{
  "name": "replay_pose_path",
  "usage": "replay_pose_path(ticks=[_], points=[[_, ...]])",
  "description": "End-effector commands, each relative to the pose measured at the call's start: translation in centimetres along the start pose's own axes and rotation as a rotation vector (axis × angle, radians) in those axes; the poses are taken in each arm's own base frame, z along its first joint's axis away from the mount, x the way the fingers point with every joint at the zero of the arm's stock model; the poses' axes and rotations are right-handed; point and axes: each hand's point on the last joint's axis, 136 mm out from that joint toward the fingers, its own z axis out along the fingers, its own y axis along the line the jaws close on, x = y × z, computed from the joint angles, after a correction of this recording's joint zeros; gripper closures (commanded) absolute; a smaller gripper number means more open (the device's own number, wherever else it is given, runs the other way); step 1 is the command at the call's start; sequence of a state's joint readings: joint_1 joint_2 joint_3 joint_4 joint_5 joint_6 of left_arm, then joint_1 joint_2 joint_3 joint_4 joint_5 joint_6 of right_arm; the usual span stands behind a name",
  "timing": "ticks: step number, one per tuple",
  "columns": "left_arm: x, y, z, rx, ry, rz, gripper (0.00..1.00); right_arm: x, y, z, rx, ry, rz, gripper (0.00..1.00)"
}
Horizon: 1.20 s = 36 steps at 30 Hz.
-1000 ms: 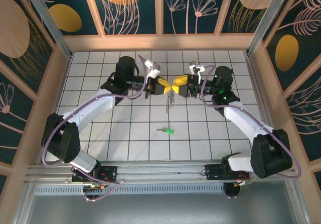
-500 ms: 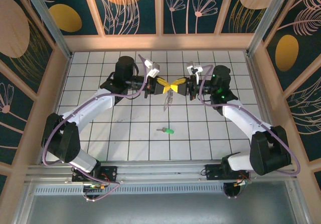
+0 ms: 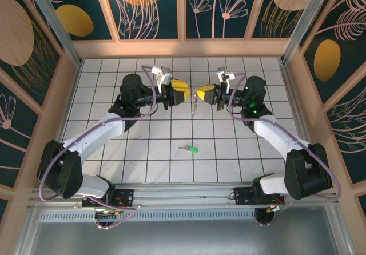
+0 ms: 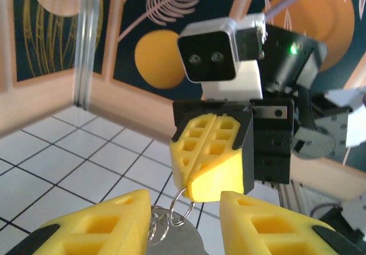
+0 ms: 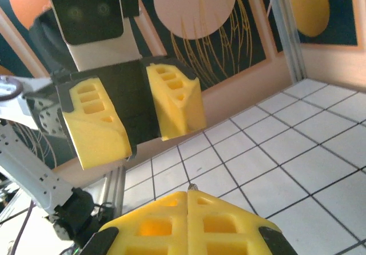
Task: Put the keys on the keyring
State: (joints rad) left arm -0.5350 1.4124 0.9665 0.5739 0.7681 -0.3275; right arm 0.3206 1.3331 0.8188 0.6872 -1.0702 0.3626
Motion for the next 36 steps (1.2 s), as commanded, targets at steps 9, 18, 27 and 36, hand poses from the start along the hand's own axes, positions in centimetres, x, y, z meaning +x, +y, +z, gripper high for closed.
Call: replay_pose_path(ticks=[9, 18, 27, 36], points=[[-1.0, -1.5, -0.8, 0.147, -0.190, -0.124, 0.62, -5.0, 3.9, -0.6, -0.045, -0.148, -0.148, 1.00], [-1.8, -2.8, -1.0, 0.258, -0.246, -0.151, 0.61, -5.1, 4.4, 0.1, -0.064, -0.150, -0.145, 1.00], [-1.8, -2.9, -0.5, 0.279, -0.243, -0.158, 0.61, -4.6, 4.6, 0.9, -0.091, -0.136, -0.135, 1.00], [-1.7, -3.2, -0.1, 0.298, -0.231, -0.158, 0.63, -4.5, 4.6, 1.2, -0.096, -0.132, -0.133, 1.00]])
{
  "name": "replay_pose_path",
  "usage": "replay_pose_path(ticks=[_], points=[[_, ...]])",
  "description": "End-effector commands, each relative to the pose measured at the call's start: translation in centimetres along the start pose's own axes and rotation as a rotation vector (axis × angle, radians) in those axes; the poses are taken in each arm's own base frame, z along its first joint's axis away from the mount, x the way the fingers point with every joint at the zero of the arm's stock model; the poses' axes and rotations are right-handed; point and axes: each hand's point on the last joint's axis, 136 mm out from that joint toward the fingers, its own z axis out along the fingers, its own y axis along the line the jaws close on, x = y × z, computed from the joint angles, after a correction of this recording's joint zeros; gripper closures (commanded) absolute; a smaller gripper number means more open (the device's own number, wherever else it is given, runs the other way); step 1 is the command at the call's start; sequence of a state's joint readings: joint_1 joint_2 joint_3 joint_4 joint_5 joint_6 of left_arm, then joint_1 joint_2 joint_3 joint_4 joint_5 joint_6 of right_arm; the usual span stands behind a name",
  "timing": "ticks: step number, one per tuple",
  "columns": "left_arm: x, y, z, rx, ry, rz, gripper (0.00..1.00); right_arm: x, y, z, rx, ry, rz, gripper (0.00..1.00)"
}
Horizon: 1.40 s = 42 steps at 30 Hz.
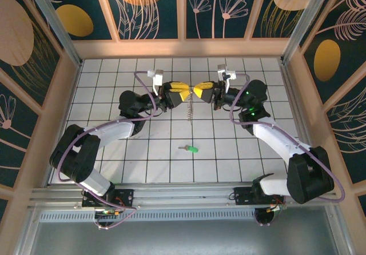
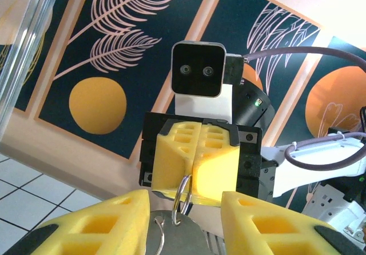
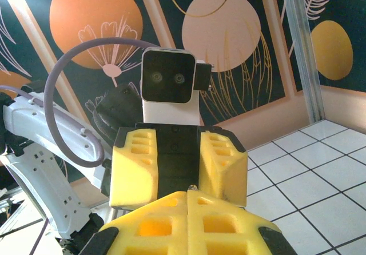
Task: Put the keys on the keyring
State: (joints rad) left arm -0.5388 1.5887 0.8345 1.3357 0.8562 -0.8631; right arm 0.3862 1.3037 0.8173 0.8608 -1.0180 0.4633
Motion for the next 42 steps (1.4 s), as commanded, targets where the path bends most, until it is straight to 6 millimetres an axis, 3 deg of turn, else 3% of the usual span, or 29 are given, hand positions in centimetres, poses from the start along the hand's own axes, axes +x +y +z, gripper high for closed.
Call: replay_pose_path(ticks=[1, 8, 19, 22, 25, 30, 37, 42], points=[[-0.9, -1.2, 0.7, 0.057, -0.012, 0.040, 0.63, -1.8, 1.0, 0.4, -0.033, -0.039, -0.064, 1.00], [-0.7, -1.1, 1.1, 0.066, -0.004, 0.036, 0.68, -1.8, 1.1, 0.5, -0.037, -0.037, -0.063, 1.00], [-0.8, -0.9, 1.1, 0.048, -0.006, 0.050, 1.00, -1.2, 0.2, 0.4, 0.003, -0.016, -0.051, 1.00], [-0.4, -0.4, 1.2, 0.011, 0.031, 0.070, 1.00, -1.4, -1.2, -0.7, 0.091, -0.024, -0.039, 0.60], [-0.1, 0.2, 1.4, -0.040, 0.092, 0.115, 1.00, -1.8, -2.3, -2.4, 0.178, -0.046, -0.027, 0.44], [0.3, 1.1, 1.6, -0.108, 0.213, 0.212, 1.00, -1.5, -4.6, -4.3, 0.353, -0.065, 0.013, 0.36], [1.1, 1.9, 1.9, -0.131, 0.364, 0.280, 1.00, 0.1, -11.6, -8.9, 0.794, -0.099, 0.090, 0.35], [1.6, 2.7, 1.8, -0.151, 0.447, 0.314, 1.00, 2.1, -13.7, -10.5, 0.886, -0.094, 0.145, 0.33]])
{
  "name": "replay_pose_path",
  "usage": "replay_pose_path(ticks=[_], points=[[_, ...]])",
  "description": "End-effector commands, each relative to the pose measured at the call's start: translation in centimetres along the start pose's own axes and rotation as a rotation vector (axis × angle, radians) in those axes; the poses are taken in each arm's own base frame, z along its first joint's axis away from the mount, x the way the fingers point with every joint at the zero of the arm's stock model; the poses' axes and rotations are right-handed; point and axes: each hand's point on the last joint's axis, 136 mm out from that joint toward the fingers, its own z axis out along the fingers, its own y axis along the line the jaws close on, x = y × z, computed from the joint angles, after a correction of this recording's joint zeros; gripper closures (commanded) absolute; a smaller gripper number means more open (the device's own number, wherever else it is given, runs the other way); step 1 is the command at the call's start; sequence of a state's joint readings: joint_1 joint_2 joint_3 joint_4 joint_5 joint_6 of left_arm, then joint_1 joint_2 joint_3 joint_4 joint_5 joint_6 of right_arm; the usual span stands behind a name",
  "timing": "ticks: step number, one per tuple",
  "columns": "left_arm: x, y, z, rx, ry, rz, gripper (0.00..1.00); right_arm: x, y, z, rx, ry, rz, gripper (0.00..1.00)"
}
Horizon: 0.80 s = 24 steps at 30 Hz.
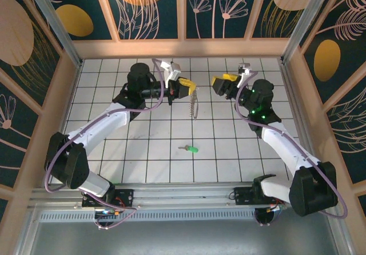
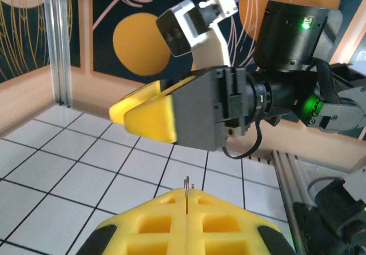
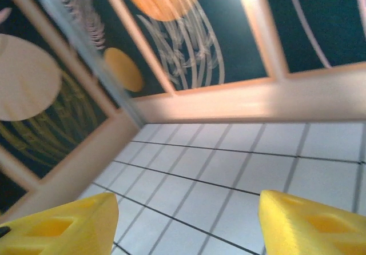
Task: Put the keys on the keyring
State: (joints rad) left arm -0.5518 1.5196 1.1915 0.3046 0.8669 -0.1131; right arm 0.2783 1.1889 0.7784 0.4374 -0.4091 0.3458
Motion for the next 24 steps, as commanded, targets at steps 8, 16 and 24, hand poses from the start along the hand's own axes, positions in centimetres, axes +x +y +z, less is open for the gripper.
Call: replay_pose_path(ticks=[8, 16, 24], points=[[3.0, 0.0, 0.4, 0.041, 0.178, 0.055, 1.00, 2.6, -1.2, -0.4, -0.020, 0.040, 0.004, 0.30], [4.4, 0.1, 0.5, 0.065, 0.241, 0.045, 1.00, 4.0, 3.1, -0.9, -0.310, 0.096, -0.029, 0.42], [4.7, -0.1, 0.7, 0.097, 0.257, 0.035, 1.00, 5.7, 7.2, -2.2, -0.593, 0.196, -0.054, 0.43]])
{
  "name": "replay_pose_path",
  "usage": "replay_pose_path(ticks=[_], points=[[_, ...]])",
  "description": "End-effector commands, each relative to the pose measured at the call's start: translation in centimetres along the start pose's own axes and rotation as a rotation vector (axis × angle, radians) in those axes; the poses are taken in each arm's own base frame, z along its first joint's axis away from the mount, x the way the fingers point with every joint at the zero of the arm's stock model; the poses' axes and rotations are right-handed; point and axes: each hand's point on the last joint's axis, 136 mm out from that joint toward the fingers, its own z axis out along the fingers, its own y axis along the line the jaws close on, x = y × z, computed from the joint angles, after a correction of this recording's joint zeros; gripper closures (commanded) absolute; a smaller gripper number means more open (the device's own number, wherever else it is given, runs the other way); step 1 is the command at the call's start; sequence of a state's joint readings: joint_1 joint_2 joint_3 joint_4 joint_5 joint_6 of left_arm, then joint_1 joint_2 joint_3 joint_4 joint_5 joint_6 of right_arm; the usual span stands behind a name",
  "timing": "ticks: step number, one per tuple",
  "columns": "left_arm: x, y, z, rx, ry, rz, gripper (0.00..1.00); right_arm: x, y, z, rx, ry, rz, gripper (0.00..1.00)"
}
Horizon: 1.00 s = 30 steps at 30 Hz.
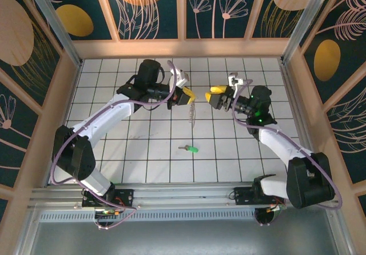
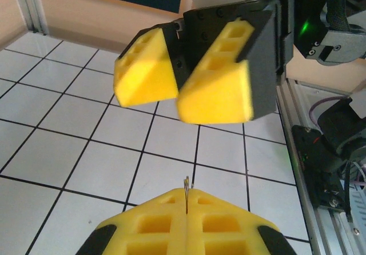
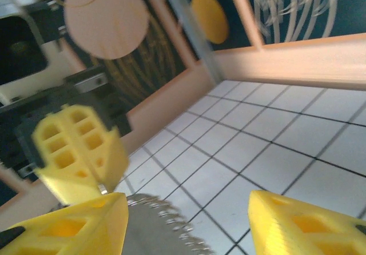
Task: Put the keys on the keyring
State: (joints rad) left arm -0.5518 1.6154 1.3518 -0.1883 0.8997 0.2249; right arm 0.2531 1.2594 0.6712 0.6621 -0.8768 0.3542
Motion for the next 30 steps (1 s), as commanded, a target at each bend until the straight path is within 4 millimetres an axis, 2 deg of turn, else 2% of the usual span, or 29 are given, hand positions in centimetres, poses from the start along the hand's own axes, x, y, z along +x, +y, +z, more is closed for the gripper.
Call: replay_pose_path(ticks=[1, 7, 18, 24, 26, 30], points=[[-0.9, -0.8, 0.0, 0.048, -0.011, 0.036, 1.00, 0.7, 3.0, 0.4, -0.194, 0.064, -0.033, 0.43], [-0.8, -1.0, 0.1, 0.062, -0.013, 0.032, 1.00, 2.1, 3.8, 1.4, -0.243, 0.121, -0.033, 0.46], [-0.8, -1.2, 0.2, 0.083, -0.018, 0.019, 1.00, 1.5, 3.9, 2.1, -0.256, 0.107, -0.037, 0.50], [-0.7, -1.2, 0.3, 0.092, -0.021, 0.012, 1.00, 1.3, 3.9, 2.7, -0.268, 0.106, -0.038, 0.57], [-0.6, -1.3, 0.3, 0.095, -0.020, 0.010, 1.00, 1.2, 4.0, 2.8, -0.276, 0.104, -0.038, 0.64], [-0.7, -1.2, 0.3, 0.093, -0.022, 0.012, 1.00, 1.2, 4.1, 2.9, -0.290, 0.108, -0.038, 0.89]])
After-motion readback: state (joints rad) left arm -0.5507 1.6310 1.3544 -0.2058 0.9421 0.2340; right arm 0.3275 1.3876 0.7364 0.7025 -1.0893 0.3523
